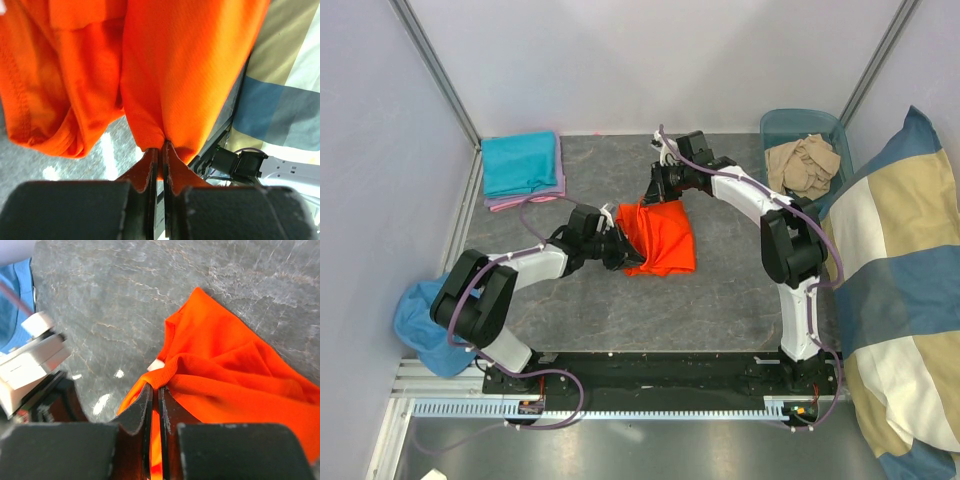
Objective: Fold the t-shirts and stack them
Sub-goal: Fold the long partially folded tshirt into a neat square
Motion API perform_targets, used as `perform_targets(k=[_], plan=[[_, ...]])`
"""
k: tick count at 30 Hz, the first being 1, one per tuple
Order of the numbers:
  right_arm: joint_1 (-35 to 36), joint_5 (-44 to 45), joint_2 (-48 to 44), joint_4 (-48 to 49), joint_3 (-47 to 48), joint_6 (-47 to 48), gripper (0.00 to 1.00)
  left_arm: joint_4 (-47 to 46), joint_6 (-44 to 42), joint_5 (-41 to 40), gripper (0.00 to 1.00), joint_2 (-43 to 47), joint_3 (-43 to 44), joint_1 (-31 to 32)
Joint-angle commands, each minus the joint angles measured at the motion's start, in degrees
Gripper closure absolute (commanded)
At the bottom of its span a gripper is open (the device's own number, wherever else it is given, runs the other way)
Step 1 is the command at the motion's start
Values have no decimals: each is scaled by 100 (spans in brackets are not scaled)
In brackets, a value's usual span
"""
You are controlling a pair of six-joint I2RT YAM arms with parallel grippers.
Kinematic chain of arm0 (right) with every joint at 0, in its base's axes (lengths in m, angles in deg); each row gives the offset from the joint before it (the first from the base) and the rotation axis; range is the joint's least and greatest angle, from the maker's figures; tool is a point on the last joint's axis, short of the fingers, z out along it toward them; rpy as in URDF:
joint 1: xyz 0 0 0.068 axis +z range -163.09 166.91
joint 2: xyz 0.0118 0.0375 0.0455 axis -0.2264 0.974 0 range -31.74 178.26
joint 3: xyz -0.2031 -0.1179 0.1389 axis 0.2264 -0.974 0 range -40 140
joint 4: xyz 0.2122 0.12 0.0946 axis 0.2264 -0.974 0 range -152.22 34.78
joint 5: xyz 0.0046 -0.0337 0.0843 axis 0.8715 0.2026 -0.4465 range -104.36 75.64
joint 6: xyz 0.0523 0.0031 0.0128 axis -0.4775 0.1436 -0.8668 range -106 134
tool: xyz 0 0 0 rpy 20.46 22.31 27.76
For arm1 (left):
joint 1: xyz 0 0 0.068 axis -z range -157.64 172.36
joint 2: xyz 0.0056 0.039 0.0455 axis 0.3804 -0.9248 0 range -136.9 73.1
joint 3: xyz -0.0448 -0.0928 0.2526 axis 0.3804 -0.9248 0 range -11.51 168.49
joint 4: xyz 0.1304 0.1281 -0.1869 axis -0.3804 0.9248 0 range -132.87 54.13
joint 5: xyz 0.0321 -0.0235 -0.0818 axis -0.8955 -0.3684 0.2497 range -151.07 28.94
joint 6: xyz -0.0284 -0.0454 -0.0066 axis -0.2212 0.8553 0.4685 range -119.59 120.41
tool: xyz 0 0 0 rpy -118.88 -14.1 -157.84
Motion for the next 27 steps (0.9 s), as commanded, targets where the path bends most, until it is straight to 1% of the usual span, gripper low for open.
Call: perform_targets(k=[1,6,10,19,27], plan=[[1,-217,308,608,280,-298,88,-157,272,25,98,438,-323,35],[10,-533,599,951,289,-562,87,-157,360,-204,98,807,-771,44],[54,-753,740,1153,201,-659,87,-166,369,-274,98,904,-965,44],[160,-815,1038,1593,78,-852,87,-183,422,-459,98,1062,-1299,44],[230,-789,1337,1716,7,-861,86,-183,440,-749,98,1045,-1598,44]])
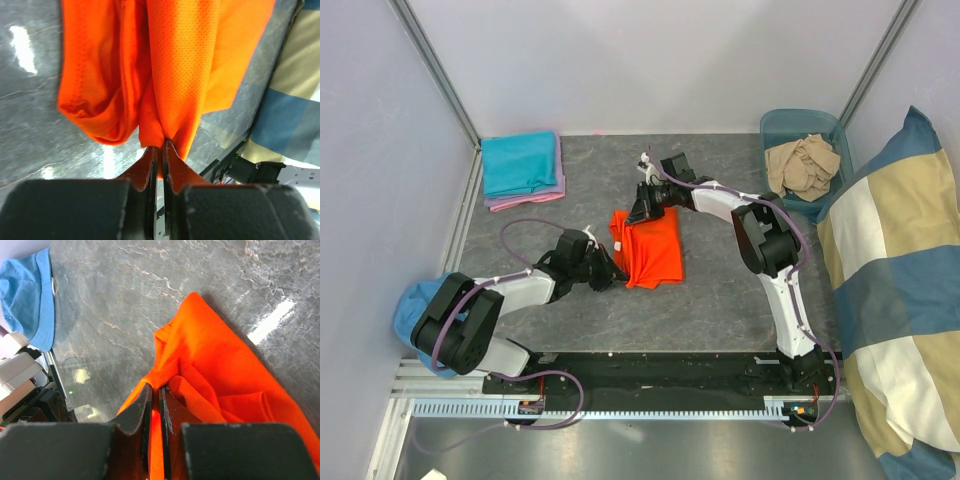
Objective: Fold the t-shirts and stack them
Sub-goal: Fold the long partially folded tshirt into a neat square, then smooth out wrinkles on the folded tshirt
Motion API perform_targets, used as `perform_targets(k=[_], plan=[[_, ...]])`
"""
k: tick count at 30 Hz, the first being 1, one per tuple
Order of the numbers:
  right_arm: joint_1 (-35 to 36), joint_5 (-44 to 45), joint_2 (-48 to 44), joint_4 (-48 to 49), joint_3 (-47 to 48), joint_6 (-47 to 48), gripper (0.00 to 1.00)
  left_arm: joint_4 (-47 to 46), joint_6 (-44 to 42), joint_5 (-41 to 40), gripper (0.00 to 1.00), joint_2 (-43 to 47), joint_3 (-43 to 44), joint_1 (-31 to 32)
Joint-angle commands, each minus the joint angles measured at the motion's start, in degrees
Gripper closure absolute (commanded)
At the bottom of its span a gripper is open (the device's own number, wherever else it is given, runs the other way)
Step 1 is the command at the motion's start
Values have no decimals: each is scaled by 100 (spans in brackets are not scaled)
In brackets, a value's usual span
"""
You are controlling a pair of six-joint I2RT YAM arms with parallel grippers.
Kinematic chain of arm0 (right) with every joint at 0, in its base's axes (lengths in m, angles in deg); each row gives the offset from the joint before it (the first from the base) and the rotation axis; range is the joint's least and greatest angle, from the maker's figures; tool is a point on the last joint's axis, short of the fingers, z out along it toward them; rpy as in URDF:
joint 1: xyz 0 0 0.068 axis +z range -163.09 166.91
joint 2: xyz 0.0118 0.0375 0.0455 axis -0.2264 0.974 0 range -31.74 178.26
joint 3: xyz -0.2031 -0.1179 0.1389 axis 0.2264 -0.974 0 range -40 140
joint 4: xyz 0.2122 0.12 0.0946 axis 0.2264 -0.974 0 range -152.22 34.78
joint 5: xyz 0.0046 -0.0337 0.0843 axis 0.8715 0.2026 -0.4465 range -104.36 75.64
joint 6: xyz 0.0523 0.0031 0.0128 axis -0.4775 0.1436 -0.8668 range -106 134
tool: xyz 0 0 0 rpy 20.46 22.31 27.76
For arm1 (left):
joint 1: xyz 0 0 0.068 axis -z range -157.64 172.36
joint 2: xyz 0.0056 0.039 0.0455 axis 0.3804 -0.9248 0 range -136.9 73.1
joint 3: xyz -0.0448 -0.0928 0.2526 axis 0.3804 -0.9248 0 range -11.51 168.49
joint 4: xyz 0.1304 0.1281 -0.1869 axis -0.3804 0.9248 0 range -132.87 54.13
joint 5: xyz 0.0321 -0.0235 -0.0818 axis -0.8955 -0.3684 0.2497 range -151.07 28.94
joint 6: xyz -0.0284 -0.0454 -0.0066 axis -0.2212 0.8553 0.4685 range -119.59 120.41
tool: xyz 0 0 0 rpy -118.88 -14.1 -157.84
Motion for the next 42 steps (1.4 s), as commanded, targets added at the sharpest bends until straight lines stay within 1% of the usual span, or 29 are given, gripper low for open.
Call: perform_targets(k=[1,4,6,7,8,9,10,11,12,14,15,16,19,20,21,22,23,24,27,31,34,35,37,38,42], plan=[[-4,118,240,610,-17,13,85,105,131,-14,98,114,-225,53],[49,145,381,628,-43,48,81,96,149,-138,98,96,-331,44],[58,153,460,628,-61,75,68,88,158,-182,98,44,-392,44],[66,153,487,637,-78,83,58,79,158,-199,98,9,-410,44],[66,153,504,637,-78,92,38,79,158,-226,98,-26,-436,44],[66,162,504,637,-96,110,30,79,158,-217,97,-53,-454,44],[66,162,496,646,-105,136,16,70,158,-226,93,-97,-463,44],[66,145,478,646,-113,154,2,44,175,-182,83,-97,-498,35],[66,127,417,637,-113,171,2,9,184,-164,67,-80,-524,44],[58,136,294,611,-149,233,2,17,202,-112,60,43,-551,44],[58,145,154,593,-157,250,2,35,202,-94,46,131,-551,44],[49,153,75,567,-166,277,2,139,193,-77,39,218,-551,44],[49,197,-259,497,-166,321,2,491,132,-85,31,736,-481,44],[31,197,-347,488,-157,312,2,762,88,-129,29,1086,-437,44],[31,189,-513,487,-157,312,2,904,61,-164,16,1246,-410,44],[31,189,-602,479,-157,312,2,1036,35,-199,10,1448,-375,44],[31,180,-690,479,-157,295,2,1368,-26,-269,8,1606,-305,44],[23,180,-865,479,-157,286,2,1501,-62,-296,4,1930,-270,44],[23,180,-1260,461,-184,259,2,1914,-132,-445,0,2441,-164,44],[-30,451,-1780,313,-490,338,2,2162,-290,-595,0,2645,-41,44],[-39,952,-2070,-82,-771,592,2,2197,-404,-665,0,2532,12,44],[-39,1345,-2123,-171,-860,663,2,2197,-448,-674,0,2479,47,44],[-39,1786,-2220,-468,-1131,821,2,2188,-475,-665,0,2321,73,44],[-39,2197,-2238,-523,-1237,848,2,2162,-510,-648,0,2259,99,44],[-30,2928,-2247,-611,-1774,953,2,2109,-589,-595,0,2065,152,35]])
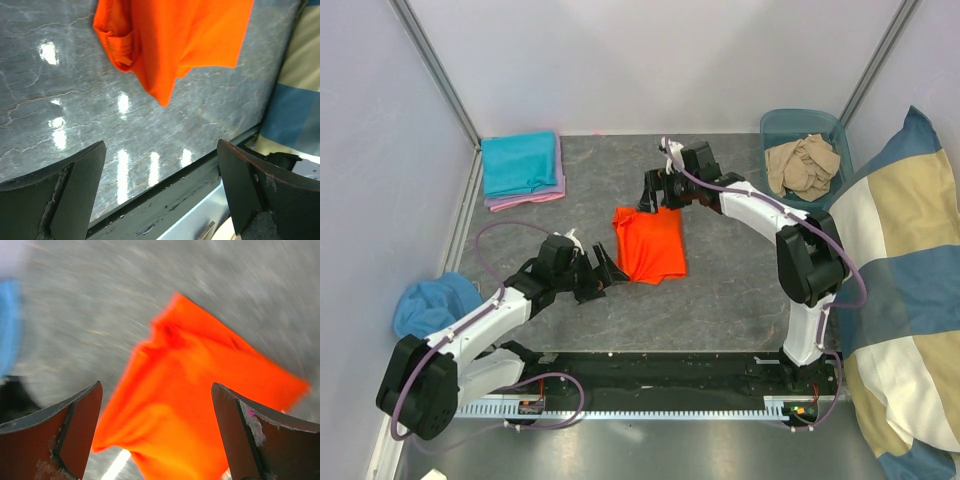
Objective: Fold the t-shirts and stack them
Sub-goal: Smooth out wrinkles on the folded tshirt
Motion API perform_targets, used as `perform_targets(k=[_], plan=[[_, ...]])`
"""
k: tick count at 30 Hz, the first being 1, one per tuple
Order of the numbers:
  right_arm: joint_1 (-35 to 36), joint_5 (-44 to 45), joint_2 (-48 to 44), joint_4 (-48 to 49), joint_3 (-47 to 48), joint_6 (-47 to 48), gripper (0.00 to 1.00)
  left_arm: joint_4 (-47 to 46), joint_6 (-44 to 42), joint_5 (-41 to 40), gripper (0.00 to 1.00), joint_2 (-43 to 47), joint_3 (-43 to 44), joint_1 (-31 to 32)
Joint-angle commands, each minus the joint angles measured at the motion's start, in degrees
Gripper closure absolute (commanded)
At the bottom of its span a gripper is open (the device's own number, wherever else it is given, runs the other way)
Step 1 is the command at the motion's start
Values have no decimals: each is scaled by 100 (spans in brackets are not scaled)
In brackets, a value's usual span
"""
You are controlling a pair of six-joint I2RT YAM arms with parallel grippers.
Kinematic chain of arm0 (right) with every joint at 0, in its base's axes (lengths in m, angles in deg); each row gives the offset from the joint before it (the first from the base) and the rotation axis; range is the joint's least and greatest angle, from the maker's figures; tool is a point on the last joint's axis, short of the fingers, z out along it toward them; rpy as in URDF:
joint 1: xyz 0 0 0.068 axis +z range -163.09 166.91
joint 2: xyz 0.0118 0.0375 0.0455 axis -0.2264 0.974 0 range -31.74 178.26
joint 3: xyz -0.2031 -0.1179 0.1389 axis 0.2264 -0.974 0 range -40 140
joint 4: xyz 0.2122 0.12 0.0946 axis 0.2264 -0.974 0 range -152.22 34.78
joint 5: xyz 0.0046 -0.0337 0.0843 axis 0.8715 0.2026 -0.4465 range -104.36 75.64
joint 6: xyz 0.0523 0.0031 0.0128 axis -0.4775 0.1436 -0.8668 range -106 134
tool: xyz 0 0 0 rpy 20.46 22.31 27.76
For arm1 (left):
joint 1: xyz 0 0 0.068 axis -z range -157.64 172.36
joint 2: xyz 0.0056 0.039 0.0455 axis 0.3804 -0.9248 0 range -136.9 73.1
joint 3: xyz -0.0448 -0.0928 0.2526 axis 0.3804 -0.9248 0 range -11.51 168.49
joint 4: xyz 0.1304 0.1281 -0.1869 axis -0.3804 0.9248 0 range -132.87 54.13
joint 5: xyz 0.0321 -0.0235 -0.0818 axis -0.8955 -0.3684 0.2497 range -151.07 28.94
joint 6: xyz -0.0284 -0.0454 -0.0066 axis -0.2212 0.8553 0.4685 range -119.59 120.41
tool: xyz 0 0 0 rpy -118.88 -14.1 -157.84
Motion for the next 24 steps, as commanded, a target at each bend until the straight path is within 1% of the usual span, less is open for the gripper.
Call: perform_targets(k=[1,5,9,12,14,15,17,18,19,21,22,24], plan=[[-19,1204,74,-537,-635,309,2,-11,-329,-27,0,-169,255,18],[-19,1353,320,-528,-891,432,2,-37,-347,-27,0,-248,281,18],[-19,1626,470,-415,-1111,310,2,-55,-329,-70,0,-239,273,18],[-2,1696,330,-335,-1549,99,2,-64,-320,-88,0,-283,264,18],[59,1933,103,-300,-1795,-77,2,-81,-312,-79,0,-318,255,18],[95,2012,14,-248,-2084,-200,2,-116,-312,-88,0,-362,264,18],[208,2179,-292,-177,-2384,-639,2,-143,-329,-62,0,-476,281,9],[253,2241,-390,-90,-2690,-814,2,-152,-329,-44,0,-520,290,9],[314,2302,-495,-45,-2841,-1329,2,-169,-355,-27,0,-599,308,9],[534,2443,-803,182,-3314,-1973,2,-178,-382,-9,0,-661,334,-8],[630,2496,-900,279,-3456,-2611,2,-169,-399,-18,0,-705,360,-9],[1060,2802,-1111,516,-3755,-3265,2,-178,-426,0,0,-758,378,-26]])
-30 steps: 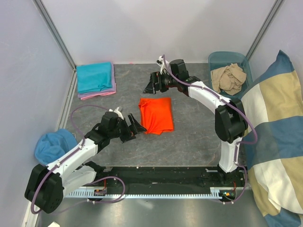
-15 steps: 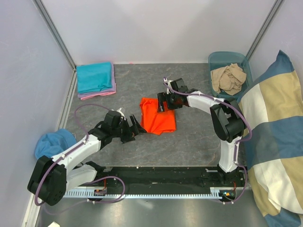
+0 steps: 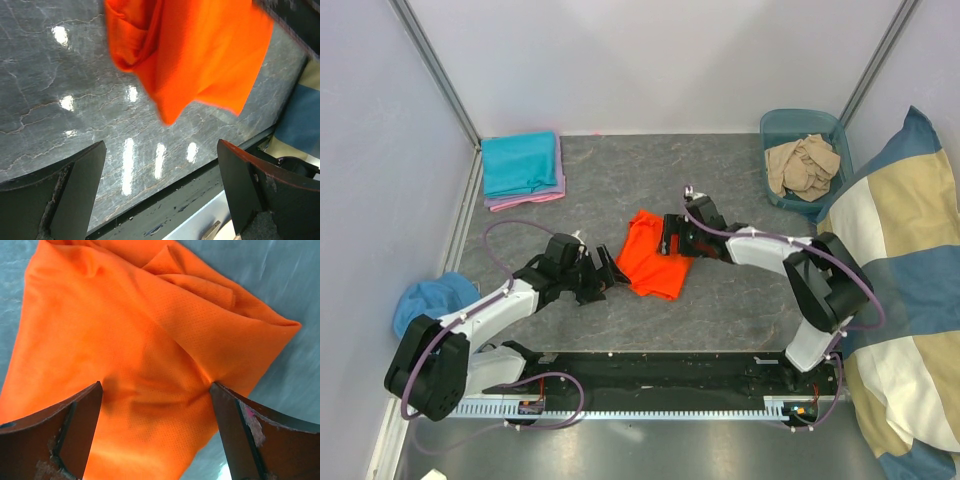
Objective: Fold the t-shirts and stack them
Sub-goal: Smooth out wrinkles on the folded tshirt
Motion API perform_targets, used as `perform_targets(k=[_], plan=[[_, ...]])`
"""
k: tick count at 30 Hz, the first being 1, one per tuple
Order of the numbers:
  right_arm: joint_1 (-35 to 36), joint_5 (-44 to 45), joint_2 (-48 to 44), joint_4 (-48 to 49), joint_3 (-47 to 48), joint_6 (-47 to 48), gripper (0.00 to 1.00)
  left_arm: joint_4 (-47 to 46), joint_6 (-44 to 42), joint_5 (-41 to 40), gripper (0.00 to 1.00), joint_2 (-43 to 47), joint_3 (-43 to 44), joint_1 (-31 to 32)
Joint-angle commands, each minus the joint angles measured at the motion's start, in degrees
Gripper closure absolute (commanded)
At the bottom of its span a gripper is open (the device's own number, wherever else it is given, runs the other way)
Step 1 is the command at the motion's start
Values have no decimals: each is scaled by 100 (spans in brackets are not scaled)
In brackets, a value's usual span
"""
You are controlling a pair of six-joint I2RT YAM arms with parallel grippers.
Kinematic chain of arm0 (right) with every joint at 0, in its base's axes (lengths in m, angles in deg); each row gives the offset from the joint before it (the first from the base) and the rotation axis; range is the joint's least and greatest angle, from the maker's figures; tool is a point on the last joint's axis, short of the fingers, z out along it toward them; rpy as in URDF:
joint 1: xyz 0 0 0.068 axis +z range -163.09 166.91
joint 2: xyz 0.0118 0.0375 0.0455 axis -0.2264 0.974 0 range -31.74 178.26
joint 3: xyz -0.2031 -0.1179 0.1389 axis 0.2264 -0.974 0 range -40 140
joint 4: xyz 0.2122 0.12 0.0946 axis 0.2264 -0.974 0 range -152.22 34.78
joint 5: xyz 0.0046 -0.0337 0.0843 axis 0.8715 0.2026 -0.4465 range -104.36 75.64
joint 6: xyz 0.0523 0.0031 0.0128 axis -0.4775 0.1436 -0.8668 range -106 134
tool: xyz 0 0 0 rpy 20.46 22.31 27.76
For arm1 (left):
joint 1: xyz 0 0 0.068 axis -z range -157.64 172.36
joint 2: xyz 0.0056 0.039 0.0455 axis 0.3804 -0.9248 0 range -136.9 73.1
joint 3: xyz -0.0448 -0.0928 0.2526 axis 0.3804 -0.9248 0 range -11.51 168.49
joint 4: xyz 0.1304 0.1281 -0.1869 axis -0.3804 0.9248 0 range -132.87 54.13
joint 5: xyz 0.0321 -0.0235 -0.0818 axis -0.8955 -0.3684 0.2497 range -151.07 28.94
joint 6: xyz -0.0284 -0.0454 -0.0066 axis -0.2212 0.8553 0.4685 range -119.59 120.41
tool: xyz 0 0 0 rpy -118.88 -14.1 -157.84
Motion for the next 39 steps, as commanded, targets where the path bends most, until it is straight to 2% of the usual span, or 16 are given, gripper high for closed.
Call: perform_targets(k=[1,2,5,6,9,13,14,18,21,22,24,25,27,30,33,39], plan=[[781,666,-193,-210,-821,-2207,2,-158,-319,15,0,-102,289,-33],[1157,806,-246,-201,-830,-2862,2,-150,-319,15,0,-102,306,-50],[1930,1325,-325,-200,-795,-3980,2,-132,-337,33,0,-76,297,-76],[2100,1727,-326,-341,-682,-4333,2,-123,-345,33,0,-67,297,-77],[2741,2160,-431,-517,-515,-5080,2,-97,-354,41,0,-32,297,-103],[3234,3343,-799,-991,-268,-5321,2,-62,-415,94,0,-23,350,-112],[3305,3504,-1001,-1358,-189,-5312,2,-36,-424,94,0,-23,368,-120],[3323,4287,-1836,-2019,-57,-5111,2,-9,-521,59,0,-58,412,-147],[3314,4823,-2618,-2468,-83,-4795,2,-18,-574,112,0,-155,482,-165],[3323,5068,-2942,-2582,-74,-4420,2,-9,-591,129,0,-155,508,-182],[3323,5254,-3172,-2758,31,-4049,2,26,-661,77,0,-59,657,-182],[3323,5299,-3321,-2785,83,-3438,2,148,-705,-10,0,3,736,-182],[3323,5325,-3367,-2829,215,-2820,2,403,-828,-491,0,266,1069,-182],[3314,5308,-3174,-2917,347,-1948,2,1000,-1091,-1151,0,460,1674,-252],[3314,5159,-2840,-2795,400,-1131,2,1458,-1224,-1390,0,495,2089,-559],[3235,4711,-1769,-2066,550,626,2,1854,-1215,-1304,0,714,2178,-1684]])
